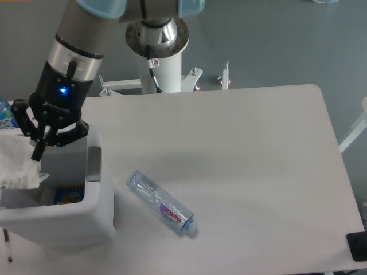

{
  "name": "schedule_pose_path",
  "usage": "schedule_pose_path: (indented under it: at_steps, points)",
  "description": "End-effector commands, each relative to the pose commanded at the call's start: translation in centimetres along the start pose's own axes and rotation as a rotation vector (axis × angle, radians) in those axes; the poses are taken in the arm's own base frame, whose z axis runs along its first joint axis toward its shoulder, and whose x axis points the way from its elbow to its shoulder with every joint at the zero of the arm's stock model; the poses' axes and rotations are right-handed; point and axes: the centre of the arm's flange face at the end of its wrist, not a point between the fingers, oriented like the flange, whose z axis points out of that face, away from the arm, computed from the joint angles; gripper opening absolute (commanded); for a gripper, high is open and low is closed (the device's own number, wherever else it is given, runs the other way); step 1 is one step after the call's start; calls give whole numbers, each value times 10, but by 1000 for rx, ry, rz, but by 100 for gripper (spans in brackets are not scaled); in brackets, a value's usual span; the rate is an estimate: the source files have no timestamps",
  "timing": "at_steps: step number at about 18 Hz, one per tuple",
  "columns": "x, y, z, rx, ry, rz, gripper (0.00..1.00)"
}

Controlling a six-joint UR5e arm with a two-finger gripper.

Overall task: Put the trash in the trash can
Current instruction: 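Open the gripper to drop the tissue into the bin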

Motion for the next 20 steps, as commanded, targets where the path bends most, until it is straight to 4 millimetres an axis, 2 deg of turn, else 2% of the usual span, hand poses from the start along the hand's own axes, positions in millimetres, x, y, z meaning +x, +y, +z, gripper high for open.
schedule_pose_path:
  at_steps: [8, 9, 10, 13, 17, 20]
  points:
    - [-12, 0, 13, -18, -35, 74, 2]
    - [-12, -1, 13, -17, -35, 79, 22]
    - [-12, -1, 13, -16, -35, 100, 47]
    - [-9, -4, 9, -8, -35, 119, 81]
    - [-15, -8, 3, 0, -49, 88, 95]
    - [-39, -16, -14, 31, -84, 10, 100]
